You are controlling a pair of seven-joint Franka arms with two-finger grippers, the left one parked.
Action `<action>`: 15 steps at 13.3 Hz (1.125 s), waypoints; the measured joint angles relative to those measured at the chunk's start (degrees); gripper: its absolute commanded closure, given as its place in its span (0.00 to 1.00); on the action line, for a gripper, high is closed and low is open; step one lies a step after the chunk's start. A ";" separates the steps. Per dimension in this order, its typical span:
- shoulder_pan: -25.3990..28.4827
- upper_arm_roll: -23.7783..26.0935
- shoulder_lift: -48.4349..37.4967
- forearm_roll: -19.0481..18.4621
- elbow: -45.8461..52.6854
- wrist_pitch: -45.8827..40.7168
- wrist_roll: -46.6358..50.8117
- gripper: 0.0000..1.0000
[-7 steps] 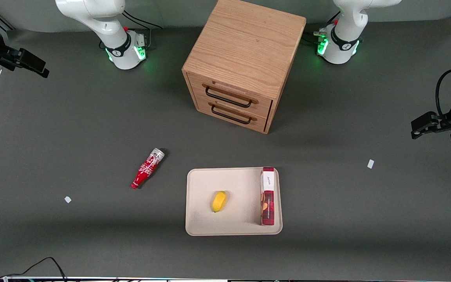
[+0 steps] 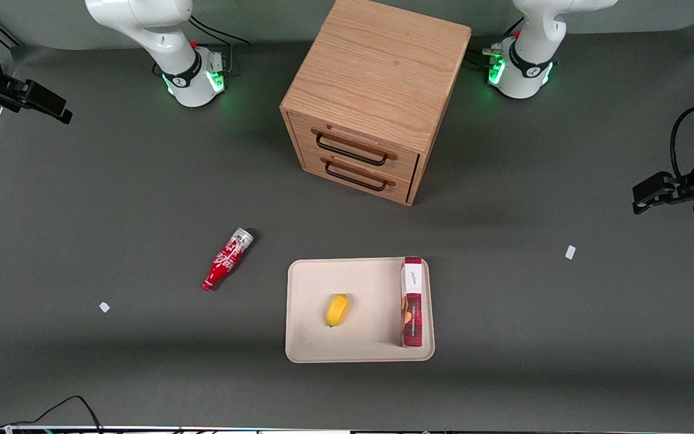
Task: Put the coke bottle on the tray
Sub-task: 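Move the right gripper down to the red Coca-Cola bottle lying on the table, then close the right gripper around the bottle's body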
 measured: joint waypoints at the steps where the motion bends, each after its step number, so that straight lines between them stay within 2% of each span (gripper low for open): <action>1: 0.13 0.43 0.30 0.59 0.40 0.15 0.02 0.00; 3: 0.23 3.01 3.13 2.74 3.47 0.65 3.65 0.00; 5: 0.38 6.06 8.88 4.52 7.34 2.19 11.96 0.00; 8: 0.55 10.93 17.99 4.77 7.64 9.86 24.26 0.00; 10: 0.80 12.79 23.60 4.74 3.96 17.99 31.43 0.00; 12: 0.86 12.91 27.49 4.09 -2.61 28.49 33.95 0.00; 15: 0.78 12.75 31.90 0.11 -12.99 44.10 36.29 0.00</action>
